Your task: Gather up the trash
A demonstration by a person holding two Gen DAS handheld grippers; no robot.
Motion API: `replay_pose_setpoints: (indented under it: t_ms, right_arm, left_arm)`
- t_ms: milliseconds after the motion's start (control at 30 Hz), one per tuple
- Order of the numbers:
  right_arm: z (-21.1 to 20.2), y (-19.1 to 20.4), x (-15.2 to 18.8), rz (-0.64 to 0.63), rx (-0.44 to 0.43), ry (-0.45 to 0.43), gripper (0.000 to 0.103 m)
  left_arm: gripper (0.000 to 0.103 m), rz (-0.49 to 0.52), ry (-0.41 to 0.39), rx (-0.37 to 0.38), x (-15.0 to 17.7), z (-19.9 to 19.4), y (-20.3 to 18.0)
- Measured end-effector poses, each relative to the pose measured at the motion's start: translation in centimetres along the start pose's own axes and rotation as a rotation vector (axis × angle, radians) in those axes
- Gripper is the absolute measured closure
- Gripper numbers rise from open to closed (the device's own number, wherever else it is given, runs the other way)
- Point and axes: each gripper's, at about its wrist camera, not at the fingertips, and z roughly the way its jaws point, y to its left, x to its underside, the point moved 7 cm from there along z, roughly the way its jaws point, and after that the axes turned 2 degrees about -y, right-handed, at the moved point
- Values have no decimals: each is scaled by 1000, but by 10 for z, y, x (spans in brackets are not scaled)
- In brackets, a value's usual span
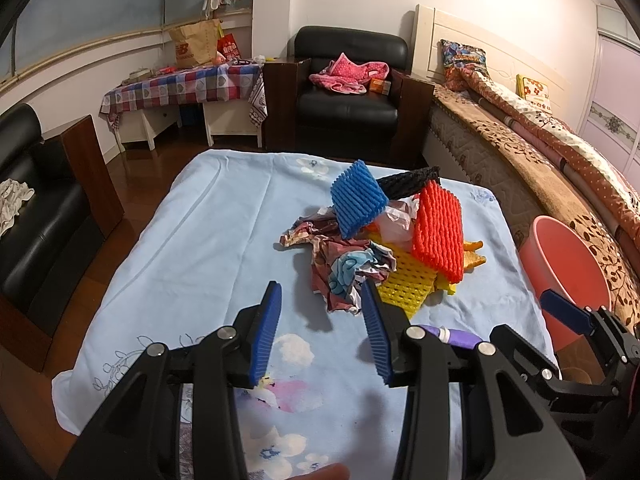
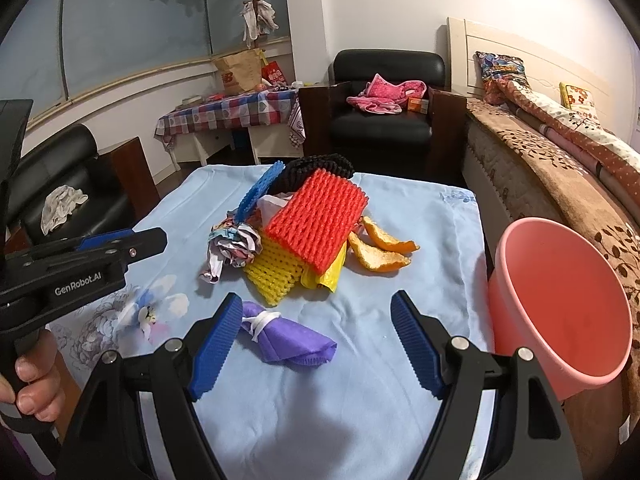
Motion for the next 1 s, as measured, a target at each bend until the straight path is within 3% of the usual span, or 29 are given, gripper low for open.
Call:
replay_pose_setpoints:
  t_ms: [333,500,1000]
  right_arm:
    - [4,1,4,-14,-22,22,28]
    - [9,2,10,-48,-43,46,28]
    - [33,6,12,-142,-142,150,28]
  left_arm:
    - [61,-6,10,5,3,7,3]
    - [61,-31,55,10,7,13,14]
    - [61,-77,164,136,3,45,-1]
